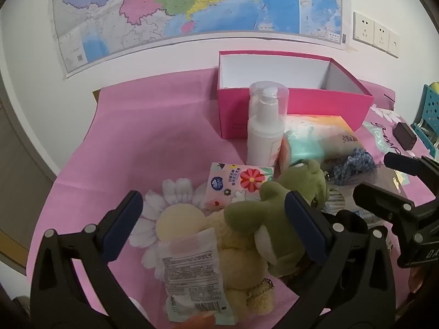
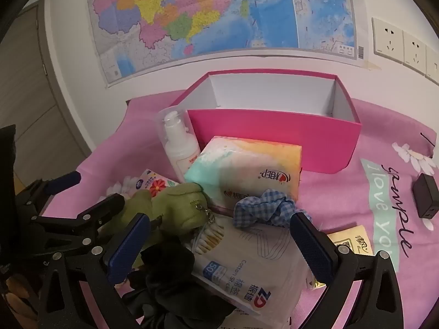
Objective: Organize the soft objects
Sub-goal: 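Reach the right gripper to the green plush frog and grasp it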
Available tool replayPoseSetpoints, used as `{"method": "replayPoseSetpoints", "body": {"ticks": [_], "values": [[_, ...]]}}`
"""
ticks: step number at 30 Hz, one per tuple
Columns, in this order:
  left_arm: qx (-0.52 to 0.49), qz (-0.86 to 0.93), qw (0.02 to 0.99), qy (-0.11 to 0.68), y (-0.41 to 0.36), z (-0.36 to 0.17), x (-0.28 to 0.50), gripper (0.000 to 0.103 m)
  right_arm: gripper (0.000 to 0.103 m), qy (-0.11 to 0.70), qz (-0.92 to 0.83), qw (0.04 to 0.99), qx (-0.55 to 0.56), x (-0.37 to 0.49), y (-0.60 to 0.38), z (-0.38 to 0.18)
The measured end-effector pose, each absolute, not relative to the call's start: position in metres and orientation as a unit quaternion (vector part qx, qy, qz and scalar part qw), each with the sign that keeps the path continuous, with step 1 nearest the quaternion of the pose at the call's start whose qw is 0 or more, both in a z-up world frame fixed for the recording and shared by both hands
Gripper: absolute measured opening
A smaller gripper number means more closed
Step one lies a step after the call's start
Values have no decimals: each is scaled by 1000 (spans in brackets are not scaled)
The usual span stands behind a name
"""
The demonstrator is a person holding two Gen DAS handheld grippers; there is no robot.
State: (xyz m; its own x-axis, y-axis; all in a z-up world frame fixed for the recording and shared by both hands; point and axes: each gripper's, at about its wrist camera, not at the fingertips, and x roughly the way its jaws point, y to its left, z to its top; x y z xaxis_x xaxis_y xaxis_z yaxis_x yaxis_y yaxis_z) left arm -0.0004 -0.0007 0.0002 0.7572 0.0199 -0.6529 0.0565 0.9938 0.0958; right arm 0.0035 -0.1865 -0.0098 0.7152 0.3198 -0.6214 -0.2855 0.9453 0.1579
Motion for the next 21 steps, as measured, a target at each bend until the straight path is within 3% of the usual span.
{"method": "replayPoseSetpoints", "body": {"ticks": [21], "values": [[46,-20,935,352,0,-2,-2,103,103,350,165,922,10,8,-178,-7]]}}
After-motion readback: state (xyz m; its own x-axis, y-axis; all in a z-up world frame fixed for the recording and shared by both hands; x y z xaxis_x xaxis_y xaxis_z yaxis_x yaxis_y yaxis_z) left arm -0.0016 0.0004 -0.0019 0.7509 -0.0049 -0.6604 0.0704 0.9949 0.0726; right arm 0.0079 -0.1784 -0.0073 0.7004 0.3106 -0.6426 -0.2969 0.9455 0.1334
